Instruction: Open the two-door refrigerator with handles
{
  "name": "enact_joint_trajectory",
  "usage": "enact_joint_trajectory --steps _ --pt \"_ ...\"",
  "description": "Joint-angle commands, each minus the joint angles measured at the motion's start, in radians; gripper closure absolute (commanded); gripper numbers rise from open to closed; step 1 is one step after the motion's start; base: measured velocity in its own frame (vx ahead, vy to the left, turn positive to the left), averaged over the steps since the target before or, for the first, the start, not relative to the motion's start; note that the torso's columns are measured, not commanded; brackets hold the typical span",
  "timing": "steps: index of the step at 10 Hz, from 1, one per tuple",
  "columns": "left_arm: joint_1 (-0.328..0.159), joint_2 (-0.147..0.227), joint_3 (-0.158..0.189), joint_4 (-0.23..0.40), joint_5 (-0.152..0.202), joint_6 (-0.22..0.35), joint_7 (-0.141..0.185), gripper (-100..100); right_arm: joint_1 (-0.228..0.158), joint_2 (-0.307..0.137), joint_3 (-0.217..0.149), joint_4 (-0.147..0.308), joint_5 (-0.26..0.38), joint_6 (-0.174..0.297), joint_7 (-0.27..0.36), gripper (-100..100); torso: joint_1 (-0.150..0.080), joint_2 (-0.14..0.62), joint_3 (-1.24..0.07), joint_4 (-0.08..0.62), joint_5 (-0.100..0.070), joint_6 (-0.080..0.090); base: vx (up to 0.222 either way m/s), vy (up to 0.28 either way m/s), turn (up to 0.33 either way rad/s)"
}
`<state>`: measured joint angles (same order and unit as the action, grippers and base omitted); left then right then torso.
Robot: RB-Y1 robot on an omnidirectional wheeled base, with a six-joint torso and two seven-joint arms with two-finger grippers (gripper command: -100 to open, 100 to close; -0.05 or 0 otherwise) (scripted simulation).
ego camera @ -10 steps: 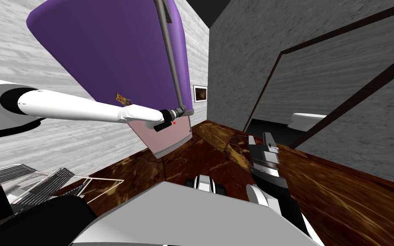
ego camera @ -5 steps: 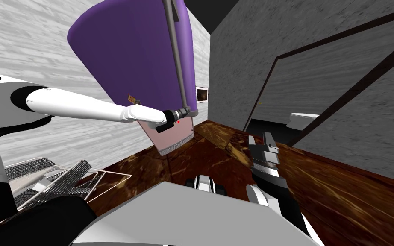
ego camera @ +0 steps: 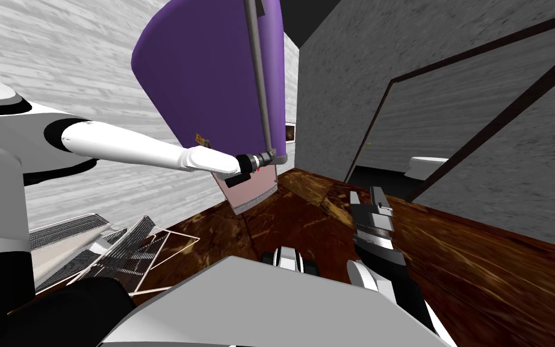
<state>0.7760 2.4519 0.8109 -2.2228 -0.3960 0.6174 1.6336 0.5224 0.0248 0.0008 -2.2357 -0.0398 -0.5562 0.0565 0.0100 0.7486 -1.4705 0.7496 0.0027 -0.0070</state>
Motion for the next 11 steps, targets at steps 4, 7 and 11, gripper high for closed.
enact_joint_trajectory --steps 4,7,11 --pt "0.035 0.058 0.105 -0.024 -0.048 0.033 0.044 100 0.000 0.000 0.000 0.000 0.000 0.000 0.000 0 0.000 -0.003 -0.003 0.000 0.001 0.000 -0.174 0.155 0.018" --pt "-0.017 0.025 0.083 0.011 -0.001 -0.079 0.022 -100 0.000 0.000 0.000 0.000 0.000 0.000 0.000 0 -0.016 -0.015 -0.008 -0.011 -0.005 0.006 -0.029 -0.013 -0.003" --pt "-0.076 -0.004 0.083 0.049 0.046 -0.169 0.006 -100 0.001 0.000 0.000 0.000 0.000 0.000 0.000 0 -0.011 0.000 0.000 -0.001 -0.004 0.007 0.013 -0.035 -0.011"
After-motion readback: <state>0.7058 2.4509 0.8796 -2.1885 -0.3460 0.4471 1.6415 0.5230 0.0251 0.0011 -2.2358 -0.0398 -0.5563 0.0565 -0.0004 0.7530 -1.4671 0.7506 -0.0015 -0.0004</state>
